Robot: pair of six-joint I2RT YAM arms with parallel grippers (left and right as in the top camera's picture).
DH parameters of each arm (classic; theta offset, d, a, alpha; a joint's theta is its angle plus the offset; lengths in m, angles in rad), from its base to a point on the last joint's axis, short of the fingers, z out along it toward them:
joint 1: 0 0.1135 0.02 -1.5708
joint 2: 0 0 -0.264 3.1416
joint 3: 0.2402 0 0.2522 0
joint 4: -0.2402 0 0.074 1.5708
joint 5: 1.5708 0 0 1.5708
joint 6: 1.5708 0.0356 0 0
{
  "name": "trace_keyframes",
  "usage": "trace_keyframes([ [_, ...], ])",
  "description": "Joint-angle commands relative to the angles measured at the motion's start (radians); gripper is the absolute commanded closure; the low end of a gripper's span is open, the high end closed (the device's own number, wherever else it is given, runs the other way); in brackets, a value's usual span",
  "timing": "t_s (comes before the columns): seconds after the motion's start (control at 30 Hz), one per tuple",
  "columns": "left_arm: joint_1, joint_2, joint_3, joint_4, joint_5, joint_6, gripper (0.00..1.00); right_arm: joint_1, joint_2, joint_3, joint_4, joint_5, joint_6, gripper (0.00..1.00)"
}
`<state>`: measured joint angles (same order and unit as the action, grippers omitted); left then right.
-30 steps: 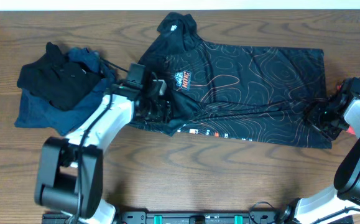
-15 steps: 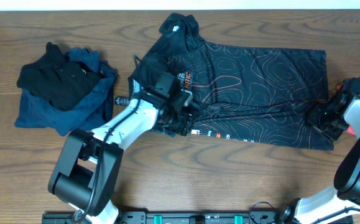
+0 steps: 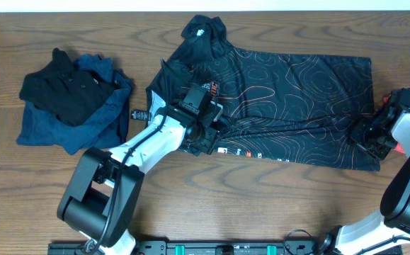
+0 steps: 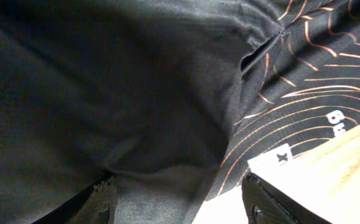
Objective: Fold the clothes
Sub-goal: 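Fold the left sleeve inward toward the shirt center with the left gripper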
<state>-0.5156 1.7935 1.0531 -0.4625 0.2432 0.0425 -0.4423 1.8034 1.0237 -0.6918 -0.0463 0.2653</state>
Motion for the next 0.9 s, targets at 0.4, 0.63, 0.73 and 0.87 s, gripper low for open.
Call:
trace_keyframes([
  [0.4,-0.001,0.037,0.013,0.011,-0.028,0.013,0.81,0.005,0.013,-0.011,-0.006,0.042,-0.016,0.69],
  [0.63,0.0,0.016,0.016,0.008,-0.103,0.013,0.94,0.005,0.013,-0.011,-0.007,0.042,-0.016,0.69],
  [0.73,0.0,0.014,0.027,0.015,-0.171,0.013,0.94,0.005,0.013,-0.011,-0.007,0.042,-0.016,0.69],
  [0.87,0.0,0.014,0.058,0.07,-0.25,0.013,0.94,0.005,0.013,-0.011,-0.006,0.042,-0.016,0.69],
])
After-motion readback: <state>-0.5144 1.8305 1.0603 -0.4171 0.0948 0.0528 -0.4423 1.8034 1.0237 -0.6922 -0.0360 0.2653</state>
